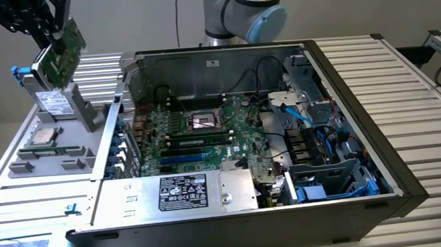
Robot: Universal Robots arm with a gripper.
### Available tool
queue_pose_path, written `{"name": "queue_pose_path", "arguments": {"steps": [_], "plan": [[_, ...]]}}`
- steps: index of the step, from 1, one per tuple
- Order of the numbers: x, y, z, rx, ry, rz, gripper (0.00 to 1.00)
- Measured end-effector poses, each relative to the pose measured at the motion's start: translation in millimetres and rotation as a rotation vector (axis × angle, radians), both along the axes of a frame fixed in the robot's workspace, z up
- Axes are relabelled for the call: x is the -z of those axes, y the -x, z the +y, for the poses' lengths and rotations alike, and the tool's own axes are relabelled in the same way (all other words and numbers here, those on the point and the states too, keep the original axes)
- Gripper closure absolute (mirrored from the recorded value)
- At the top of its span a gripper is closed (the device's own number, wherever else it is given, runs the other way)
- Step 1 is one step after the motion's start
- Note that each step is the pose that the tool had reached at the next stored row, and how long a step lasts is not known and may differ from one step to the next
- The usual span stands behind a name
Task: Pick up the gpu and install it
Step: 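Pick up the gpu and move the gpu toward the slot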
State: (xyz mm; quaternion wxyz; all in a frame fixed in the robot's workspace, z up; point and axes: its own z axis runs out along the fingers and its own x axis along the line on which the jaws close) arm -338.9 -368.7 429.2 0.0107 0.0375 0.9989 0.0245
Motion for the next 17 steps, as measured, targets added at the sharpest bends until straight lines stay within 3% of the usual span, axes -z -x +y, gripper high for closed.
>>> {"name": "queue_pose_path", "arguments": {"steps": [4,11,17], "plan": [[-12.6,0.0,0.0,0.0,0.0019,-0.0002,0.72],[-13.5,-0.1,0.0,-0.016,0.0021,-0.0003,0.72],[-14.9,-0.2,0.0,-0.097,0.0022,-0.0002,0.72]]}}
